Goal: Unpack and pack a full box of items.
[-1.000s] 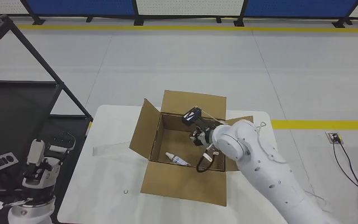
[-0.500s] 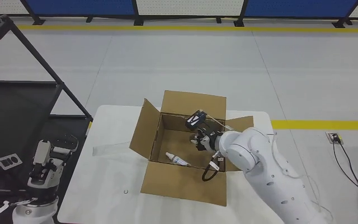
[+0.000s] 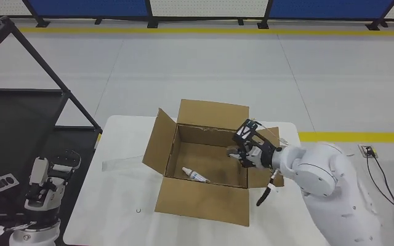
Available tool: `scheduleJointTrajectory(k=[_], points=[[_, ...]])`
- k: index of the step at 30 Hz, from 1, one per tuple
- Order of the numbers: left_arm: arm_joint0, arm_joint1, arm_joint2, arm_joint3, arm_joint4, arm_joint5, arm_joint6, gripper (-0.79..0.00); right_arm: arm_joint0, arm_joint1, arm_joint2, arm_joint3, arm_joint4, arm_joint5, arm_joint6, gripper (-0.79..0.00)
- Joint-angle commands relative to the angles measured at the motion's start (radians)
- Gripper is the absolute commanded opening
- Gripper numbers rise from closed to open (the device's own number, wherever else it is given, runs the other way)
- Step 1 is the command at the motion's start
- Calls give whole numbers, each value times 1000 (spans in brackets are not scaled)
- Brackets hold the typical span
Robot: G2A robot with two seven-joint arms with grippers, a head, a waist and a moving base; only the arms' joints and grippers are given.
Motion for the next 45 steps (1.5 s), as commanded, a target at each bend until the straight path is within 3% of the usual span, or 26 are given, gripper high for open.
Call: scheduleJointTrajectory(k=[1, 8, 14, 30, 45], points=[[-10, 1, 9, 2, 5, 6, -9, 0, -104, 18, 131, -92, 22, -23, 3, -785], [-49, 3, 52, 3, 30, 27, -38, 0, -390, 52, 467, -244, 52, -44, -21, -785], [-68, 3, 73, 3, 45, 36, -40, 0, -490, 63, 554, -159, 30, -8, -32, -785], [-69, 4, 98, -14, 87, 49, -30, 0, -431, 91, 370, 186, -184, -89, 4, -785], [-43, 1, 98, -35, 103, 38, 1, 0, -333, 94, 209, 319, -284, -49, -38, -785]])
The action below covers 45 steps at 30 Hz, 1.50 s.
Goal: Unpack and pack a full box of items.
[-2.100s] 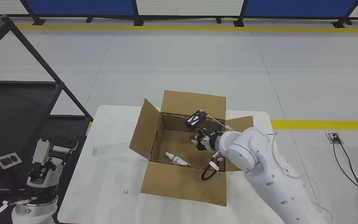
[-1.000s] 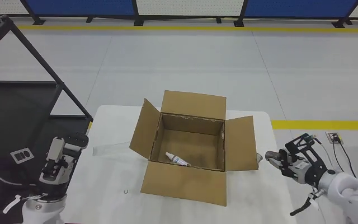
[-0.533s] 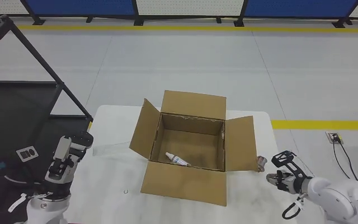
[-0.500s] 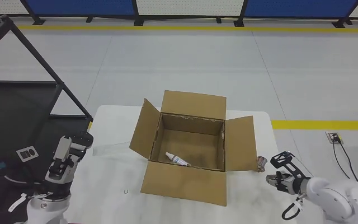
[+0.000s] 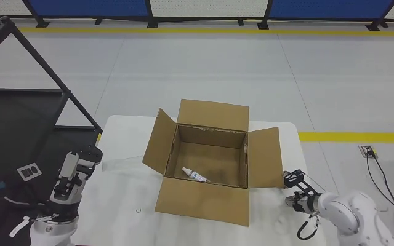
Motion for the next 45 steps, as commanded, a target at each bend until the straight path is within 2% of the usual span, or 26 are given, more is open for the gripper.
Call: scheduleJointTrajectory(k=[1, 2, 6, 11, 12, 13, 14, 20, 26, 31, 35, 38, 41, 45], points=[[5, 0, -2, -2, -1, -1, 4, 0, 14, 0, -14, 15, -3, 4, 1, -785], [8, 0, -3, -3, -1, -2, 4, 0, 21, 1, -22, 21, -5, 4, 2, -785], [18, -1, -6, -4, -2, -9, 10, 0, 48, 1, -47, 49, -10, 12, 5, -517], [29, -2, -13, -5, -5, -12, 18, 0, 71, 3, -63, 78, -2, 13, 3, -394], [30, -2, -15, -5, -6, -13, 18, 0, 73, 4, -63, 78, 2, 11, 1, -277], [31, -2, -18, -5, -6, -13, 19, 0, 74, 5, -61, 75, 10, 7, -2, -86], [32, -2, -19, -6, -8, -13, 19, 0, 72, 7, -57, 69, 21, -2, -7, -6], [33, -2, -29, -9, -17, -19, 20, 0, 44, 21, 34, -14, 104, 13, -35, 0], [35, -2, -60, 4, -44, -31, 32, 0, 24, 30, 159, -266, 240, 156, -41, 0], [51, -3, -90, 18, -73, -52, 40, 0, 93, 36, 185, -429, 381, 212, -8, 0], [78, -6, -122, 27, -110, -80, 64, 0, 203, 38, 69, -502, 400, 237, 66, 0], [104, -8, -158, 33, -148, -103, 74, 0, 320, 32, -87, -505, 365, 276, 117, 0], [126, -10, -197, 44, -189, -122, 69, 0, 462, 15, -272, -456, 320, 321, 161, 0], [128, -10, -201, 46, -194, -123, 67, 0, 659, -31, -532, -326, 270, 405, 189, 0]])
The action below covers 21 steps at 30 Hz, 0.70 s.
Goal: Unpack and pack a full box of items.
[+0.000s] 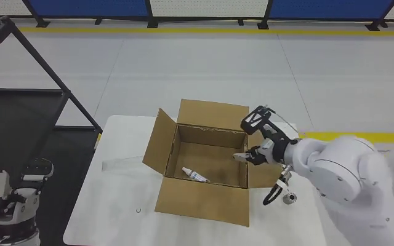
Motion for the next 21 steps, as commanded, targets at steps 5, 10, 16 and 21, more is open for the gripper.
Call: scheduleJointTrajectory(k=[5, 10, 16, 21], points=[[-1, 0, 1, 0, 2, 1, 0, 0, 287, -103, -367, 272, 6, 129, -2, 0], [-1, 0, 1, 0, 2, 1, 0, 0, 431, -205, -553, 483, 74, 186, -18, 0], [-1, 0, 1, 0, 2, 1, 0, 0, 523, -328, -694, 732, 140, 249, -67, 0], [-1, 0, 1, 0, 2, 1, 0, 0, 561, -428, -763, 930, 191, 284, -90, 0]])
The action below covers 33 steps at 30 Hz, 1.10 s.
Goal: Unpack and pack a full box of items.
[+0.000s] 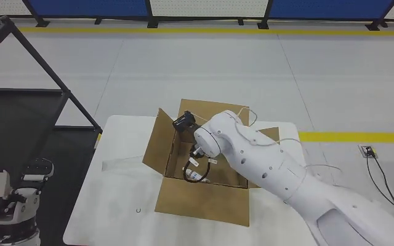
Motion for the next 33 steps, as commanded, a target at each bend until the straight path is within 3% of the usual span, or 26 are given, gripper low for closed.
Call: scheduleJointTrajectory(k=[1, 6, 20, 23, 33], points=[[0, 0, 0, 0, 0, 0, 0, 0, 13, -43, -16, 92, 37, 0, -9, 0], [0, 0, 0, 0, 0, 0, 0, 0, 37, -132, -40, 273, 109, -21, -29, 0], [0, 0, 0, 0, 0, 0, 0, 0, 26, -133, -38, 268, 105, -27, -59, 0], [-13, 0, 6, -1, 15, 36, 2, 0, 20, -145, -49, 285, 80, -48, -62, 0], [-18, -5, 40, -23, 91, 71, 35, 0, 35, -267, -93, 548, 94, -275, -69, 0]])
